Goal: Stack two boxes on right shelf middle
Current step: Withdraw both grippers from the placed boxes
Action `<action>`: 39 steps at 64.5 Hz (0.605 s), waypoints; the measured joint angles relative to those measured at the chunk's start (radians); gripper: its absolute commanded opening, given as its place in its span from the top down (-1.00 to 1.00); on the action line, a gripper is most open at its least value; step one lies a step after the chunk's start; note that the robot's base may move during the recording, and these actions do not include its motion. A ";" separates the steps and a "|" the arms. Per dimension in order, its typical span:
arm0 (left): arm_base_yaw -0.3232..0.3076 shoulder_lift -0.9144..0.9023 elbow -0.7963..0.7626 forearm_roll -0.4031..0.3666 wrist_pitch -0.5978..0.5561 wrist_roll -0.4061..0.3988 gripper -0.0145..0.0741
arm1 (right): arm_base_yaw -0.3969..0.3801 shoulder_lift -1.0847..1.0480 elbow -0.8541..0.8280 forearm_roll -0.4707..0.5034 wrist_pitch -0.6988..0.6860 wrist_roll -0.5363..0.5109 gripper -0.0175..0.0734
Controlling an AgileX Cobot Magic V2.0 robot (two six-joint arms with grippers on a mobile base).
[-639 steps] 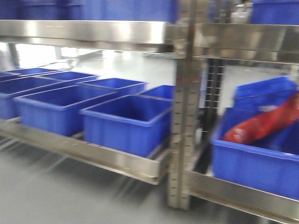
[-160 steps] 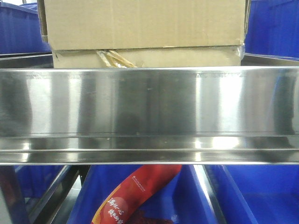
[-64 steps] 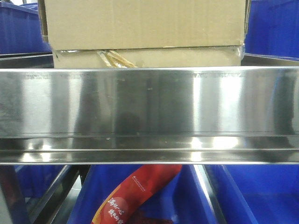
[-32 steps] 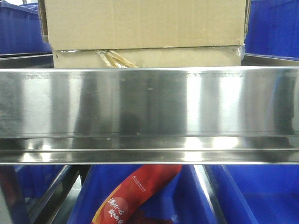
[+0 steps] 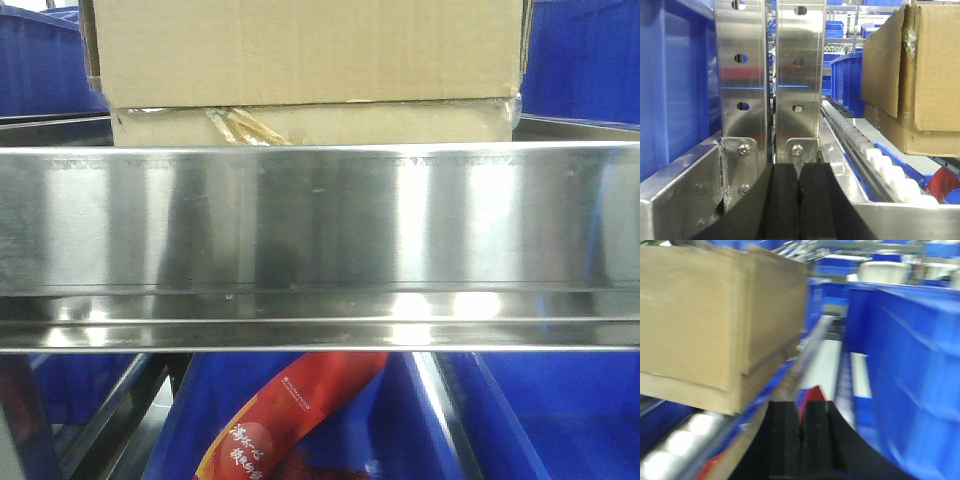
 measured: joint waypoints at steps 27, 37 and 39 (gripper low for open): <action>0.000 0.000 0.000 0.000 0.005 0.000 0.92 | -0.159 -0.297 0.272 0.018 -0.038 0.004 0.95; 0.000 0.000 0.001 0.000 0.000 0.000 0.92 | -0.160 -0.307 0.276 0.018 -0.038 0.004 0.95; 0.000 0.000 0.001 0.000 0.000 0.000 0.92 | -0.160 -0.309 0.276 0.016 -0.038 0.004 0.95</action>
